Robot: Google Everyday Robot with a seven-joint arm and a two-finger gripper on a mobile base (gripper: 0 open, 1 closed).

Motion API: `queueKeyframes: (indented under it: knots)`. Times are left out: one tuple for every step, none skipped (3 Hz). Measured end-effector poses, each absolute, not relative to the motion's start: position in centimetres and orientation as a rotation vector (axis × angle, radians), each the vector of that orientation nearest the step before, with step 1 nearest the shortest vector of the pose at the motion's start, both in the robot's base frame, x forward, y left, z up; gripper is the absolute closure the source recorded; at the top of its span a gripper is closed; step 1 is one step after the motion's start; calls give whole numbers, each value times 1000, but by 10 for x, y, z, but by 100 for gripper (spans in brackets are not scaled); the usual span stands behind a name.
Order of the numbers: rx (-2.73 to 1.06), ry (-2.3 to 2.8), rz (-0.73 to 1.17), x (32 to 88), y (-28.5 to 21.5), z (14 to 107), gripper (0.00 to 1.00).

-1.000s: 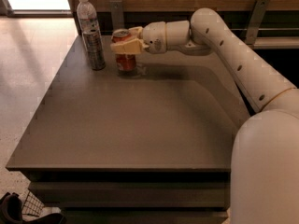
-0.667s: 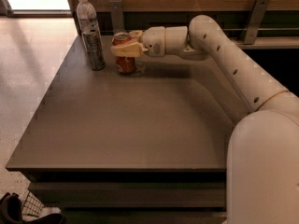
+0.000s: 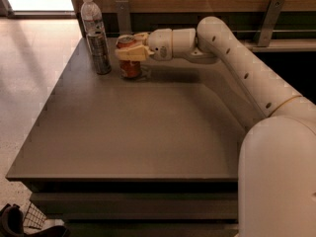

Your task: Move coke can near redbull can

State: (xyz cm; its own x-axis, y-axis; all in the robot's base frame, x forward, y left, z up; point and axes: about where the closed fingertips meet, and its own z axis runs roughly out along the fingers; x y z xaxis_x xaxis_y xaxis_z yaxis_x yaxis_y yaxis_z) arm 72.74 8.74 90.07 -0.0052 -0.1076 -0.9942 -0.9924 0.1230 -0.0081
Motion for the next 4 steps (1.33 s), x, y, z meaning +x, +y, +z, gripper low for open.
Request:
queueKeyframes:
  knots:
    - [-1199,1340,1068,727,91,900,38]
    - [-1202,1338,1073,726,94,900,15]
    - [-1205,1336,1077,725,97,900,0]
    - [-1205,1336,1077,725,98,900,0]
